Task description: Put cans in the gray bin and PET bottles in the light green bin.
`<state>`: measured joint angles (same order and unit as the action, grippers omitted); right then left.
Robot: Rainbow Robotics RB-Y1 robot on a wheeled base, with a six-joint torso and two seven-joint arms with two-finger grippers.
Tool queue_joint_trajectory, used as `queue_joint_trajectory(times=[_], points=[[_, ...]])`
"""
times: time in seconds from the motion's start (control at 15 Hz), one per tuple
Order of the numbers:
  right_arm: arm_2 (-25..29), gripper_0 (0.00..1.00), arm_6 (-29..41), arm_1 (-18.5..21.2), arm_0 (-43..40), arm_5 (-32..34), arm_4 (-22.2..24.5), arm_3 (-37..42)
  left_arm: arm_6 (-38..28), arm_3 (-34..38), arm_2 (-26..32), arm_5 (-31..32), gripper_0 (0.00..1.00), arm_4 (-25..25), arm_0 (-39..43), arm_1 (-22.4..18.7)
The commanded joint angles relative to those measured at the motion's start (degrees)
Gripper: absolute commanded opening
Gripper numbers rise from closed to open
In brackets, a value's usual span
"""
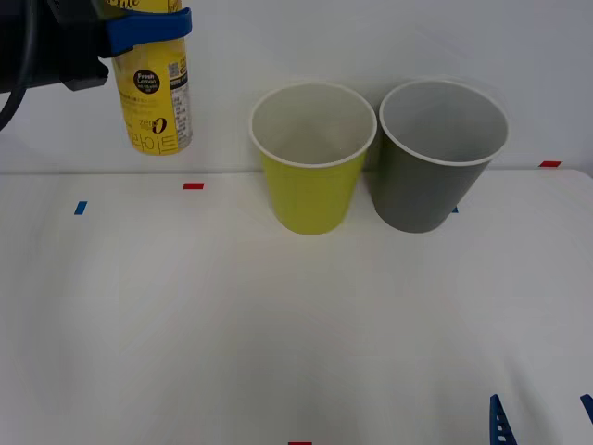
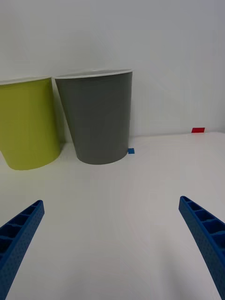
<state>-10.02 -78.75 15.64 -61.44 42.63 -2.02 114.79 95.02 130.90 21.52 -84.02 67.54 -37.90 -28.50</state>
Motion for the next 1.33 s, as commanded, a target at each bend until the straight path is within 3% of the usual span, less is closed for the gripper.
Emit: queue_joint_trajectory(times=[0.07, 0.47, 0.73, 1.07, 1.33], points=[[0.0, 1.0, 0.0, 0.0, 0.0, 0.0, 0.0, 0.0, -0.6, -7.4, -4.4, 3.2, 0.0, -1.5, -4.6, 0.0], [0.0, 1.0, 0.0, 0.0, 0.0, 0.0, 0.0, 0.0, 0.5, -17.2, -14.2, 15.7, 0.0, -4.8, -8.1, 0.0], [0.0, 1.0, 0.0, 0.0, 0.0, 0.0, 0.0, 0.0, 1.2, -22.6, -22.6, 24.2, 0.0, -10.8, -11.8, 0.4], [0.0, 1.0, 0.0, 0.0, 0.0, 0.0, 0.0, 0.0, 3.1, -28.3, -27.5, 32.0, 0.0, -11.8, -12.5, 2.3], [0.0, 1.0, 0.0, 0.0, 0.0, 0.0, 0.0, 0.0, 3.9, -34.4, -36.1, 44.9, 0.0, -11.9, -12.5, 2.2]])
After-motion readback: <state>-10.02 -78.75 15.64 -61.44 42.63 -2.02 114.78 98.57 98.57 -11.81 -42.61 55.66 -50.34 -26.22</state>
